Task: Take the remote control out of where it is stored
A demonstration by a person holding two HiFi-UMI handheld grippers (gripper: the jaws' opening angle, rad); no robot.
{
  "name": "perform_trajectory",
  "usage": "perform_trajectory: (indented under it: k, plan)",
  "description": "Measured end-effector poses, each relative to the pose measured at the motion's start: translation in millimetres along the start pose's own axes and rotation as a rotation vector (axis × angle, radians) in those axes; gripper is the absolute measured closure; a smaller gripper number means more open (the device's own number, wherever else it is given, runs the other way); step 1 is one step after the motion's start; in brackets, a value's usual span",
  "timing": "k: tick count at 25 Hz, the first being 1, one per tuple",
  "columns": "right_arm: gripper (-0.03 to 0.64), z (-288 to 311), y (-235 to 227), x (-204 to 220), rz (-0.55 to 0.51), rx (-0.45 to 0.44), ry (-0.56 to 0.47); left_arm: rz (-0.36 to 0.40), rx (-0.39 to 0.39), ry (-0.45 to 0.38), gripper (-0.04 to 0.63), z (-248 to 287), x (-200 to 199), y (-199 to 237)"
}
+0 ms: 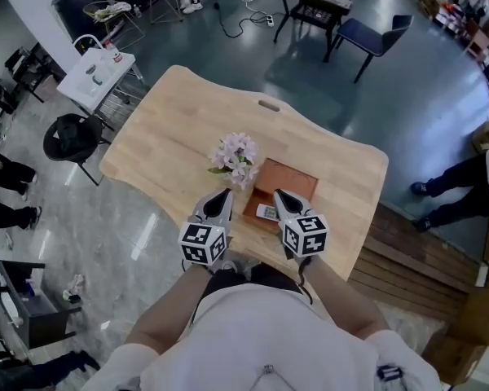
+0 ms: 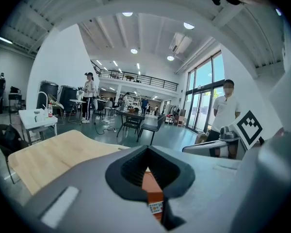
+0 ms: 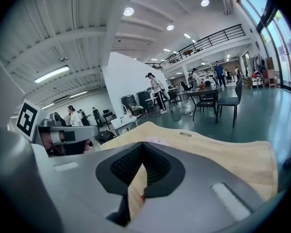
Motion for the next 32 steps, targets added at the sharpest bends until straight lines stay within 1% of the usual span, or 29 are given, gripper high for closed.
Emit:
perform_trajectory:
  k: [4,8,11,13,17,20,24,25,26,27,30,32]
  plan:
    - [0.589,13.0,-15.3,3.6,0.016,0.021,0.025,-0.010,0.030,0.027,0.595,13.7,13.1,2.2]
    - [0.589,28.3,-31.0,8.6,0.022,0.066,0.059,-0.023,0.081,0.064,0.595,29.2,28.7,8.3]
    - [0.589,34.6,-46.0,28.6,0.047,0.118,0.134,-0.063,0.120,0.120,0.595,32.4,51.3,5.9]
    - [0.589,45.4,-57.7,40.8,0.062,0.140,0.173,-0.076,0.136,0.140,0.595,38.4,65.4,9.6]
    - [0.589,72.3,-77.6,67.1,0.022,0.169,0.262,-0.113,0.139,0.182,0.595,47.5,98.0,22.3]
    - [0.589,89.8,-91.1,92.6,-0.061,0.181,0.365,-0.149,0.138,0.225,0.595,45.6,123.4,25.4]
    - [0.588,115.0,-107.9,127.1,-0.253,0.174,0.559,-0.187,0.138,0.261,0.595,43.6,149.9,26.0]
    - [0.566,121.0,-110.7,135.9,-0.300,0.167,0.616,-0.192,0.134,0.265,0.595,42.9,154.7,27.1]
    - [0.496,126.1,-113.1,144.8,-0.343,0.158,0.676,-0.197,0.130,0.268,0.595,42.1,158.6,28.5]
    - [0.440,130.2,-115.6,153.7,-0.382,0.149,0.735,-0.201,0.125,0.272,0.595,41.0,161.8,29.9]
    - [0.354,140.0,-123.5,177.0,-0.497,0.145,0.873,-0.210,0.112,0.282,0.595,37.4,167.7,35.0]
    - [0.331,146.7,-127.5,189.4,-0.584,0.152,0.936,-0.214,0.103,0.287,0.595,35.3,170.4,38.4]
Point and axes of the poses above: the fingertips, and each gripper's own axes: z forward along the fingers, y to its left, x out of its underside, the point moved 9 cm from there along -z, backward along the fingers, and after that the axes turned 14 degrees about z, right-handed, at the moved point
